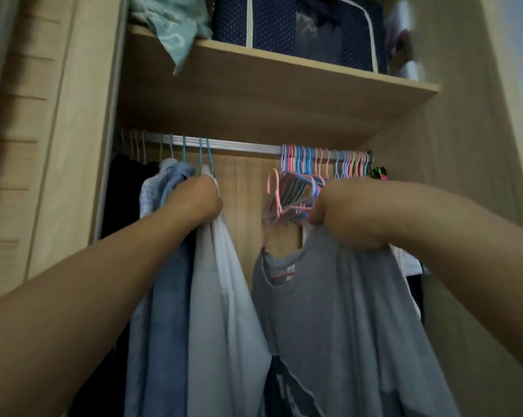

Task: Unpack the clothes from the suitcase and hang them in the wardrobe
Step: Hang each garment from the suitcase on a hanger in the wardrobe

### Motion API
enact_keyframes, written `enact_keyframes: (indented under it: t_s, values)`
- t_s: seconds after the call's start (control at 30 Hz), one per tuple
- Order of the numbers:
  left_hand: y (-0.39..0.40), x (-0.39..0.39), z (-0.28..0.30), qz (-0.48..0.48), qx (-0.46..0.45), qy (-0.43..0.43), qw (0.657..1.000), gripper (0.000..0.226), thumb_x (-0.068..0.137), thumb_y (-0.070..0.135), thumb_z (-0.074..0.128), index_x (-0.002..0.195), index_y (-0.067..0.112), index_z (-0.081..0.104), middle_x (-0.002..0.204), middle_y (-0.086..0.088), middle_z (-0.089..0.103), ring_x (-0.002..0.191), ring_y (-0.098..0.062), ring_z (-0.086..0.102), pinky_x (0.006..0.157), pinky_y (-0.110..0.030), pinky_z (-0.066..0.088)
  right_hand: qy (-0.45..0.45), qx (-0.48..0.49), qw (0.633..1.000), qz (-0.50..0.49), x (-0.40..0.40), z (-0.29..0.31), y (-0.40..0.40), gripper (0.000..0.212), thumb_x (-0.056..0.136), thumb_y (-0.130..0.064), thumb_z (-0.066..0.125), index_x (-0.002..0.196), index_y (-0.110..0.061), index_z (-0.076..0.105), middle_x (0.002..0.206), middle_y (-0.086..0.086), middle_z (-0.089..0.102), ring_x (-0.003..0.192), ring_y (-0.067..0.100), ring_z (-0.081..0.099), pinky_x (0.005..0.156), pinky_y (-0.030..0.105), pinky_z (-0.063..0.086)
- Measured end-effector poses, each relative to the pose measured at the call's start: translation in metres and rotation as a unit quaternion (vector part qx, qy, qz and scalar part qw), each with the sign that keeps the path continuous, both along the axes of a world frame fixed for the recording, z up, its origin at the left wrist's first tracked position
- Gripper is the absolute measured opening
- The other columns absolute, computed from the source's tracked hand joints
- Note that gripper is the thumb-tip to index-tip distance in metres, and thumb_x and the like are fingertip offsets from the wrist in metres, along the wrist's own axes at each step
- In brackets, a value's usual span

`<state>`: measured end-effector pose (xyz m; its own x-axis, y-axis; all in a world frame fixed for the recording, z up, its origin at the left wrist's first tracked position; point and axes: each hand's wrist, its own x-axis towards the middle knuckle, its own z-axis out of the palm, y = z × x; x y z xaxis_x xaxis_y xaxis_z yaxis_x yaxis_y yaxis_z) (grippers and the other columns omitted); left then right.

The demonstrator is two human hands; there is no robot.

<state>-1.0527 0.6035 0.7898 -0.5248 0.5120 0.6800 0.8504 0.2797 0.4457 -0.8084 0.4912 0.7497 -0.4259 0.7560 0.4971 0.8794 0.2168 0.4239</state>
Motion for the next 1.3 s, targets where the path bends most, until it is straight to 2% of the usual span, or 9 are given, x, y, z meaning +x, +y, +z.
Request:
enact_keyframes:
  t_s: [0.13, 0.23, 0.33, 0.5, 0.63, 0.77, 0.9, 1.07, 1.3]
  values:
    - [0.001, -0.008, 0.003, -0.081, -0.013, 0.070, 0.994, 0.070, 0.100, 0.024, 0.045, 0.161, 0.008, 0.014, 0.136, -0.022, 0.058, 0.116, -0.037, 0.060, 0.094, -0.041, 0.049, 0.085, 0.043, 0.995, -0.006, -0.021, 0.059, 0.032, 0.034, 0.097, -0.011, 0.054, 0.131, -0.005, 0.061, 0.128, 0.015, 0.062, 0.117, 0.033, 0.059, 0.084, 0.032, 0.047]
    - [-0.004, -0.018, 0.003, -0.099, -0.002, 0.099, 0.990, 0.058, 0.100, 0.025, 0.048, 0.151, 0.001, 0.036, 0.114, -0.017, 0.064, 0.096, -0.030, 0.061, 0.078, -0.033, 0.045, 0.150, 0.076, 0.986, 0.019, -0.053, 0.101, 0.064, 0.040, 0.093, -0.010, 0.061, 0.130, 0.002, 0.058, 0.129, 0.019, 0.059, 0.117, 0.036, 0.060, 0.087, 0.035, 0.049]
    - [-0.005, -0.035, -0.008, -0.120, 0.009, 0.105, 0.987, 0.047, 0.102, 0.034, 0.046, 0.137, 0.003, 0.055, 0.123, -0.020, 0.067, 0.110, -0.034, 0.063, 0.090, -0.033, 0.047, 0.206, 0.051, 0.976, 0.050, -0.087, 0.119, 0.102, 0.043, 0.091, -0.014, 0.062, 0.132, 0.000, 0.057, 0.134, 0.018, 0.058, 0.119, 0.035, 0.059, 0.090, 0.035, 0.049]
    - [-0.004, -0.065, -0.029, -0.181, 0.048, 0.090, 0.978, 0.045, 0.093, 0.043, 0.047, 0.134, 0.026, 0.056, 0.128, -0.009, 0.066, 0.117, -0.032, 0.060, 0.098, -0.035, 0.047, 0.079, -0.007, 0.997, 0.023, -0.125, 0.106, 0.162, 0.042, 0.098, -0.016, 0.056, 0.138, -0.004, 0.054, 0.145, 0.014, 0.051, 0.132, 0.031, 0.051, 0.109, 0.035, 0.041]
    - [0.005, -0.062, -0.034, -0.233, 0.061, 0.046, 0.969, 0.076, 0.072, 0.054, 0.041, 0.143, 0.026, 0.044, 0.136, -0.008, 0.061, 0.122, -0.030, 0.058, 0.104, -0.040, 0.047, 0.042, -0.001, 0.998, 0.037, -0.134, 0.098, 0.180, 0.039, 0.100, -0.023, 0.052, 0.136, -0.009, 0.057, 0.142, 0.014, 0.053, 0.130, 0.031, 0.051, 0.108, 0.036, 0.042]
    - [0.020, -0.030, -0.023, -0.256, 0.040, 0.023, 0.965, 0.054, 0.102, 0.023, 0.045, 0.152, 0.004, 0.036, 0.137, -0.011, 0.058, 0.123, -0.028, 0.055, 0.092, -0.027, 0.040, 0.189, -0.005, 0.970, 0.151, -0.129, 0.099, 0.184, 0.041, 0.098, -0.019, 0.054, 0.137, -0.005, 0.056, 0.140, 0.017, 0.055, 0.127, 0.033, 0.054, 0.104, 0.038, 0.046]
    - [0.045, 0.015, -0.014, -0.293, 0.059, 0.051, 0.953, 0.042, 0.101, 0.021, 0.049, 0.139, 0.004, 0.050, 0.128, -0.013, 0.064, 0.112, -0.030, 0.060, 0.082, -0.020, 0.040, 0.305, -0.078, 0.906, 0.283, -0.107, 0.094, 0.188, 0.048, 0.108, -0.040, 0.033, 0.133, -0.007, 0.057, 0.136, 0.016, 0.058, 0.125, 0.034, 0.056, 0.102, 0.039, 0.047]
    - [0.065, 0.066, 0.002, -0.326, 0.027, 0.090, 0.941, 0.016, 0.100, 0.007, 0.049, 0.110, -0.003, 0.057, 0.095, -0.009, 0.055, 0.091, -0.023, 0.058, 0.064, -0.016, 0.031, 0.224, 0.185, 0.945, 0.151, -0.026, 0.105, 0.195, 0.036, 0.100, -0.039, 0.048, 0.114, -0.011, 0.066, 0.116, 0.023, 0.065, 0.107, 0.042, 0.062, 0.085, 0.041, 0.050]
    - [0.089, 0.104, 0.004, -0.394, 0.013, 0.032, 0.918, 0.062, 0.091, 0.039, 0.049, 0.140, 0.002, 0.049, 0.135, -0.008, 0.058, 0.121, -0.018, 0.055, 0.083, -0.004, 0.035, 0.194, 0.050, 0.977, 0.072, 0.024, 0.093, 0.218, 0.024, 0.092, -0.037, 0.060, 0.084, -0.014, 0.061, 0.096, 0.010, 0.065, 0.082, 0.030, 0.058, 0.077, 0.034, 0.052]
